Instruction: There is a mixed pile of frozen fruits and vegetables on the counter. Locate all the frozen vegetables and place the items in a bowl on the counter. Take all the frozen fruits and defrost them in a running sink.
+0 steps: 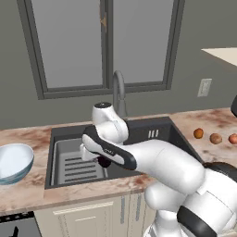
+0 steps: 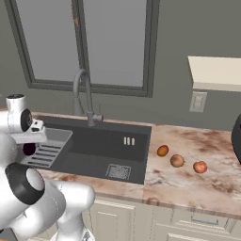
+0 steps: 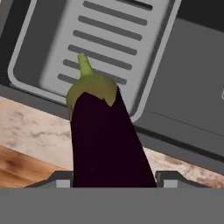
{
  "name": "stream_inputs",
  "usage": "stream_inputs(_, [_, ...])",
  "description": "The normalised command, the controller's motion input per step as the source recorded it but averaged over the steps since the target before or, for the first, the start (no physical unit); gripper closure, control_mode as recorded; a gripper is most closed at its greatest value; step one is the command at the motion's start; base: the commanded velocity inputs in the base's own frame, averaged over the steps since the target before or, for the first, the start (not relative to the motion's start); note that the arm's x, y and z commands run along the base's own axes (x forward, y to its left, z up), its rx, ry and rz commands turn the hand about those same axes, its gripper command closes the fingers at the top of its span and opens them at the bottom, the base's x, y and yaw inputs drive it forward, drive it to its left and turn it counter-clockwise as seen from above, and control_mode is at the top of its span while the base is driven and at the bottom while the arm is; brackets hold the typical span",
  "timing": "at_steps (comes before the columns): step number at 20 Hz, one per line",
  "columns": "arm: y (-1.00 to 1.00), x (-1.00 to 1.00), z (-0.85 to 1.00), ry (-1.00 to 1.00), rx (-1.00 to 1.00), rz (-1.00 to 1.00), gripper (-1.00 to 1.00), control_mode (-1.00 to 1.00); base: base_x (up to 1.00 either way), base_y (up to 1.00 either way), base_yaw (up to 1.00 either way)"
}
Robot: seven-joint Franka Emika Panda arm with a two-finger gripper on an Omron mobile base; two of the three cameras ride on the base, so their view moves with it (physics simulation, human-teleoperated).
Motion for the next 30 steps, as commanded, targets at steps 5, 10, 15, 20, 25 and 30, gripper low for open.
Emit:
stream_inputs(5, [0.67, 0.37, 0.37, 0.07, 0.00, 0.05, 1.00, -1.00, 0.00, 0.00, 0.00])
stream_inputs(10, [0.68, 0.23, 0.28, 0.05, -0.03, 0.01, 1.00, -1.00, 0.00, 0.00, 0.00])
stream_inputs(15, [0.64, 0.38, 0.12, 0.02, -0.01, 0.00, 1.00, -1.00, 0.00, 0.00, 0.00])
stream_inputs(20, [0.68, 0.29, 0.02, 0.00, 0.00, 0.00, 1.00, -1.00, 0.00, 0.00, 0.00])
stream_inputs(25, [0.56, 0.11, 0.16, -0.06, -0.01, 0.01, 1.00, -1.00, 0.00, 0.00, 0.00])
stream_inputs(30, [0.56, 0.06, 0.25, -0.05, -0.02, 0.00, 1.00, -1.00, 0.00, 0.00, 0.00])
